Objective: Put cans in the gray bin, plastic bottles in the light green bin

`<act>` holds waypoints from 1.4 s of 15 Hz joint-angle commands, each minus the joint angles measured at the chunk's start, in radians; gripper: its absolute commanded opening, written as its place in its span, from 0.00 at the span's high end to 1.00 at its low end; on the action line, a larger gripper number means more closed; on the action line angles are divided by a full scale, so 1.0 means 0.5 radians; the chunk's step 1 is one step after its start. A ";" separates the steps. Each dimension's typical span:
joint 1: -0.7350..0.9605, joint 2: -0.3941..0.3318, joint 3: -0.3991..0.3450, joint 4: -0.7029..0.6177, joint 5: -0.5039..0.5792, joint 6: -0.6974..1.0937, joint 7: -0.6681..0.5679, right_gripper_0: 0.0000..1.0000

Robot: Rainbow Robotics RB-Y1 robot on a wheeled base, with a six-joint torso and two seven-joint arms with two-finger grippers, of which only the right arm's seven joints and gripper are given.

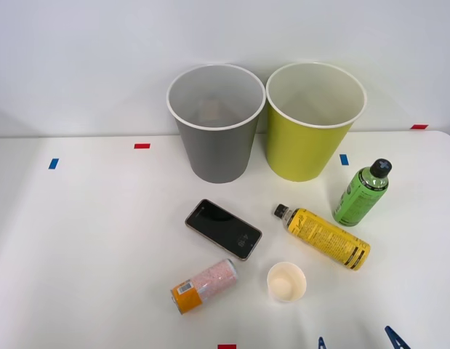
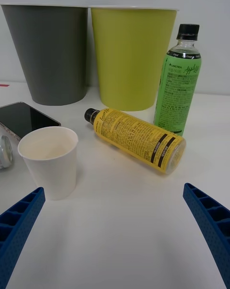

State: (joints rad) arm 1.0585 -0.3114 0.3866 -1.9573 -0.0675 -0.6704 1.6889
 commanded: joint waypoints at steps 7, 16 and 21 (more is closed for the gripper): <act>0.000 0.000 0.000 0.000 0.000 0.000 0.000 0.00; 0.000 0.000 0.000 0.000 0.000 0.000 0.000 0.00; 0.000 0.000 0.000 0.000 0.000 0.000 0.000 0.00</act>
